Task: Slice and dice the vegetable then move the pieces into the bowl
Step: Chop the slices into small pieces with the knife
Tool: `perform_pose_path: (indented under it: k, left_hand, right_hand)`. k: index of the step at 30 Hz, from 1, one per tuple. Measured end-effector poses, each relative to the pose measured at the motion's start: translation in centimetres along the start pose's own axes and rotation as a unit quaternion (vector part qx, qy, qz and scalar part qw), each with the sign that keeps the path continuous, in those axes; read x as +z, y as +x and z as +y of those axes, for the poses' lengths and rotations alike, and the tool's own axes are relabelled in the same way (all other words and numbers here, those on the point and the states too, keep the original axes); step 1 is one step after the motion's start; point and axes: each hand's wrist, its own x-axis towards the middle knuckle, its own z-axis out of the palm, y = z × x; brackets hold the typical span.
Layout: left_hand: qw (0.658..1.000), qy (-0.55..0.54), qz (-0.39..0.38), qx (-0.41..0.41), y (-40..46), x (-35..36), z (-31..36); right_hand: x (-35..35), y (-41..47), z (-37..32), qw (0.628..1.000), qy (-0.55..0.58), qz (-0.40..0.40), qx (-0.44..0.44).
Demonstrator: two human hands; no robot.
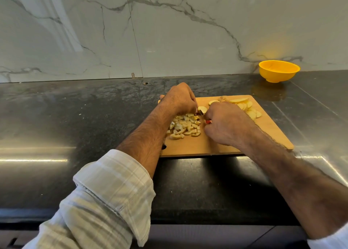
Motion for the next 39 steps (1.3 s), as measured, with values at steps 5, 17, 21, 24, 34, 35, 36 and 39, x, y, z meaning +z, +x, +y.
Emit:
perform_pose_path:
  k: [5,17,21,24,34,35,36,39]
  left_hand:
    - [1.000,0.002,-0.010,0.014,0.0,0.2,-0.4]
    - [0.990,0.114,0.026,0.080,-1.6,1.0,1.7]
    - [0.994,0.072,0.020,0.073,-1.8,0.3,1.6]
    - [0.994,0.066,0.017,0.087,-2.0,-0.2,1.2]
    - [0.984,0.115,0.077,0.116,-1.7,-0.3,0.7]
    - [0.984,0.115,0.062,0.119,-1.7,-0.1,0.9]
    - [0.984,0.120,0.048,0.121,-1.8,0.1,1.1]
    - [0.982,0.133,0.045,0.127,-1.7,0.6,1.4]
  right_hand:
    - [-0.4,-0.4,1.4,1.000,0.018,0.016,-0.013]
    - [-1.7,-0.8,4.2,0.999,0.036,0.023,0.030]
    - [-1.8,-0.6,4.4,0.999,0.032,-0.001,0.032]
    - [-1.8,-0.5,4.6,0.999,0.033,-0.010,0.030]
    - [-1.7,-0.4,4.6,0.999,0.031,-0.020,0.024]
    - [-1.7,-0.3,4.7,0.999,0.025,-0.021,0.024]
    - [-1.6,-0.3,4.8,0.999,0.022,-0.023,0.022]
    - [-1.7,-0.4,4.7,0.999,0.024,-0.028,0.012]
